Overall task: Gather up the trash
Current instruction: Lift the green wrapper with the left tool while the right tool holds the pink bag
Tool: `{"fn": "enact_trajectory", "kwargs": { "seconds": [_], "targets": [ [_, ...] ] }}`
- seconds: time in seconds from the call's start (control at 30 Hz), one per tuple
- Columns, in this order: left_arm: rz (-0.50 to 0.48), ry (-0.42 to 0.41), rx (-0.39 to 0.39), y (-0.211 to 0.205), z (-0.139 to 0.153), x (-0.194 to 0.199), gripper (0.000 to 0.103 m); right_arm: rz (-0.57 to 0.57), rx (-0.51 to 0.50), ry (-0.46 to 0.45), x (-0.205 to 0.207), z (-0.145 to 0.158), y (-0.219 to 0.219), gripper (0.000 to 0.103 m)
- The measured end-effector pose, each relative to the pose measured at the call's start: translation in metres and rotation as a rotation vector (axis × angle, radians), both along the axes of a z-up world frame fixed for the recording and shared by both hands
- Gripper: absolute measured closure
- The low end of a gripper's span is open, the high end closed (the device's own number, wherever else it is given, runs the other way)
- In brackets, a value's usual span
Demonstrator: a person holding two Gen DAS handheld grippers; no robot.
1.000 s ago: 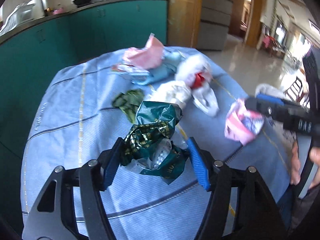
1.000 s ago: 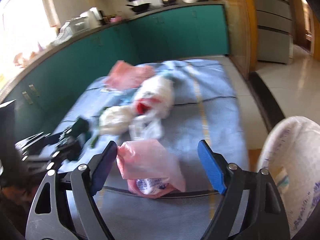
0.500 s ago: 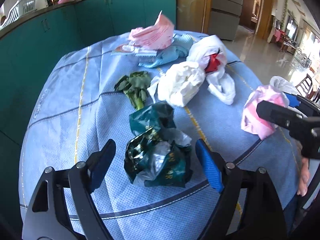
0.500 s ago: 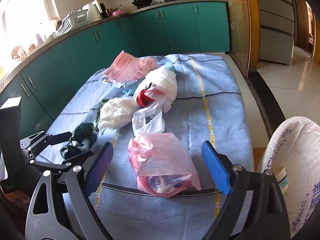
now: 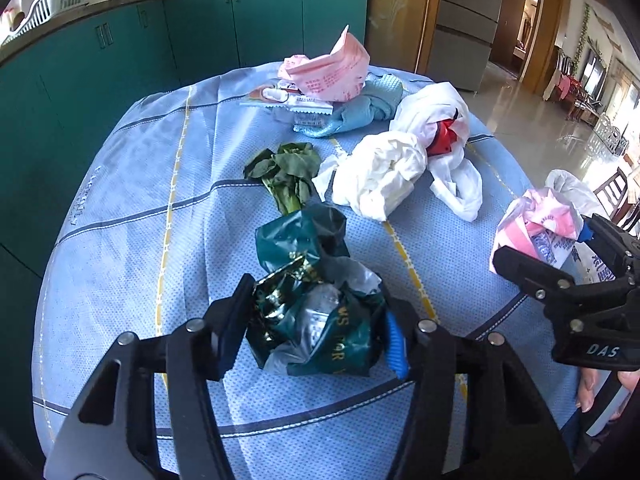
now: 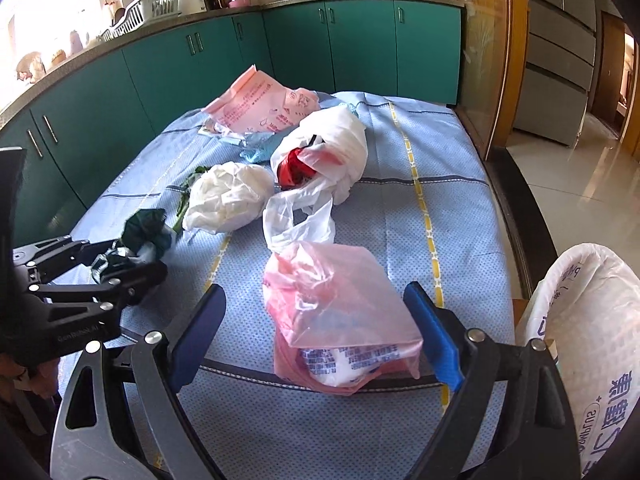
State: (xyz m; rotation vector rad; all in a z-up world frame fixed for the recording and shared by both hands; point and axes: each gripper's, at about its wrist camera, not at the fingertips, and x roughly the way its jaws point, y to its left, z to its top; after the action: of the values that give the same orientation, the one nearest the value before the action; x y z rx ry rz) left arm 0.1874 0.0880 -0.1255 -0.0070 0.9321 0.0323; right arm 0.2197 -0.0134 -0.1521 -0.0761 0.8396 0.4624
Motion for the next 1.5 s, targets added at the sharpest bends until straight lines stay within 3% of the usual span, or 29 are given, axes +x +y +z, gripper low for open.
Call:
{"fn": "enact_trajectory", "kwargs": {
  "seconds": [0.4, 0.57, 1.27, 1.5],
  "targets": [
    [-0.004, 0.002, 0.025, -0.006, -0.004, 0.003, 0.044, -0.011, -0.029, -0.013, 0.000, -0.006, 0.008, 0.016],
    [0.000, -0.002, 0.029, -0.006, -0.004, 0.002, 0.044, 0.004, -0.032, -0.004, -0.001, -0.007, 0.010, 0.039],
    [0.001, 0.004, 0.067, -0.012, -0.006, 0.003, 0.043, -0.003, -0.033, 0.027, 0.002, -0.013, 0.010, 0.033],
    [0.007, -0.015, 0.061, -0.011, -0.002, 0.000, 0.046, 0.013, -0.007, 0.002, 0.000, -0.007, 0.010, 0.038]
  ]
}}
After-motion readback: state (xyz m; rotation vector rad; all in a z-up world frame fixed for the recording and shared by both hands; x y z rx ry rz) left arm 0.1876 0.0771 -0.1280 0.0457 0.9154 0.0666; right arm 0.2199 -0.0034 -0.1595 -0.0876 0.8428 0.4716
